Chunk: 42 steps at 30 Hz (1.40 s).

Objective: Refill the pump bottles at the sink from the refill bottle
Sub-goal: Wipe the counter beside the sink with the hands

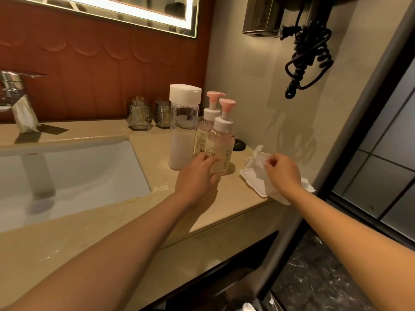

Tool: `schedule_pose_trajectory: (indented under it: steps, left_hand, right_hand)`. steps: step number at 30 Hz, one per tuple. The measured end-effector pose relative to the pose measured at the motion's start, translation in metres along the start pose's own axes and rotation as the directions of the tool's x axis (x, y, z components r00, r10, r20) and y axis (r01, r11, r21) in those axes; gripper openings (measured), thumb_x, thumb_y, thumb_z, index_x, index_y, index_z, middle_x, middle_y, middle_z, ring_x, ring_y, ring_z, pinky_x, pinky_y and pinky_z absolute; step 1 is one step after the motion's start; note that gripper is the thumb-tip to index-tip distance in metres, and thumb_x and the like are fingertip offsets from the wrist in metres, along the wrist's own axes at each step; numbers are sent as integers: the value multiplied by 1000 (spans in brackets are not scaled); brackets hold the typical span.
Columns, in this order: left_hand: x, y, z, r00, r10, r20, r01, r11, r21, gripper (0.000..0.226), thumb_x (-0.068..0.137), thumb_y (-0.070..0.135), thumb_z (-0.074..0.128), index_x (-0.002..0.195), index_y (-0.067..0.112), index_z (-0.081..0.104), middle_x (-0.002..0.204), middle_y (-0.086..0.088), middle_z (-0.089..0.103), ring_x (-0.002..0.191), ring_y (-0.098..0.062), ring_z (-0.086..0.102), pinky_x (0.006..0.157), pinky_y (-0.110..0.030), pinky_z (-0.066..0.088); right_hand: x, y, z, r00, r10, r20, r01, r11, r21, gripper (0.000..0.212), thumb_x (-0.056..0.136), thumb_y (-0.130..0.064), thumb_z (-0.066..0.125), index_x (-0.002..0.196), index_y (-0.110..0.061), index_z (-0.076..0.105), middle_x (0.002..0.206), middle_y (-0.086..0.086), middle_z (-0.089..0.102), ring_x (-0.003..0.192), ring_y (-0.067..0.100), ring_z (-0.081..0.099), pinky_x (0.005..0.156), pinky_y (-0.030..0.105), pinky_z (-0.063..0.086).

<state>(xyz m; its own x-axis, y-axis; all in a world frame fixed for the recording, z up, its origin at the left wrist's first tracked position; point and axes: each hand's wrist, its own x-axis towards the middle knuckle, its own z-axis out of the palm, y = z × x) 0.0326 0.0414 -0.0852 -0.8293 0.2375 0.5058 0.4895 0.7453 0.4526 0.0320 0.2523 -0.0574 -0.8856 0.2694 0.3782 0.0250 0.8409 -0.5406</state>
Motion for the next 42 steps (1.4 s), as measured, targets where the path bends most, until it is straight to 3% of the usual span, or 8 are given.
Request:
schedule_pose_trajectory:
  steps: [9, 13, 17, 21, 24, 28, 32, 42]
  left_hand:
    - [-18, -16, -27, 996, -69, -50, 68, 997, -22, 33, 88, 22, 57, 121, 22, 55, 121, 0, 54, 107, -18, 56, 83, -40, 50]
    - [-42, -29, -53, 991, -106, -80, 109, 994, 31, 31, 89, 20, 56, 120, 20, 55, 119, -1, 56, 105, -17, 56, 82, -34, 49]
    - [-62, -44, -82, 987, -129, -93, 137, 988, 77, 29, 91, 20, 55, 120, 21, 56, 118, 0, 57, 102, -17, 58, 81, -35, 51]
    - [-66, -35, -81, 991, -119, -59, 121, 992, 25, 22, 91, 20, 55, 113, 20, 61, 113, 1, 60, 97, -14, 58, 84, -36, 51]
    - [-59, -7, -57, 992, -92, 88, 92, 996, -5, 28, 92, 23, 53, 118, 17, 59, 122, -1, 58, 109, -19, 55, 92, -37, 46]
    - [-50, 8, -25, 924, -176, 339, 111, 973, 203, 35, 95, 33, 44, 115, 6, 55, 124, -11, 54, 110, -26, 52, 89, -36, 43]
    - [-50, -5, -29, 901, -198, 385, 94, 957, 273, 42, 97, 38, 41, 117, 4, 54, 126, -12, 51, 111, -27, 51, 90, -37, 40]
    - [-48, -51, -67, 881, -195, 430, 54, 946, 319, 42, 97, 40, 40, 119, 5, 51, 130, -13, 48, 111, -25, 49, 88, -31, 38]
  right_hand:
    - [-46, -69, -3, 928, -265, 263, 186, 939, 288, 6, 91, -16, 56, 86, -20, 58, 83, -6, 58, 75, 8, 54, 63, 18, 42]
    - [-76, -96, 22, 846, -260, 466, 66, 918, 392, 13, 95, -23, 50, 101, -16, 60, 86, -3, 62, 74, 11, 61, 61, 21, 49]
    - [-72, -95, 18, 884, -272, 380, 204, 956, 209, 11, 91, -23, 58, 102, -20, 60, 100, 0, 63, 81, 11, 59, 69, 23, 47]
    - [-70, -69, 8, 765, -319, 559, 413, 910, -46, 35, 89, -31, 61, 122, -23, 55, 131, -4, 52, 113, 13, 52, 95, 28, 43]
    - [-76, -55, 8, 702, -308, 642, 455, 887, -73, 46, 93, -37, 52, 136, -23, 44, 143, -3, 44, 124, 12, 46, 104, 30, 38]
    - [-82, -48, 14, 677, -274, 683, 440, 895, -78, 54, 99, -38, 38, 148, -23, 23, 156, -1, 19, 142, 12, 21, 113, 26, 16]
    - [-85, -55, 22, 644, -271, 715, 504, 854, -130, 54, 101, -39, 27, 150, -25, 9, 159, 1, 0, 146, 13, 0, 115, 27, 1]
    - [-81, -96, 65, 627, -215, 749, 531, 822, -208, 53, 101, -42, 15, 150, -29, -2, 158, 6, -10, 145, 22, -10, 116, 40, -3]
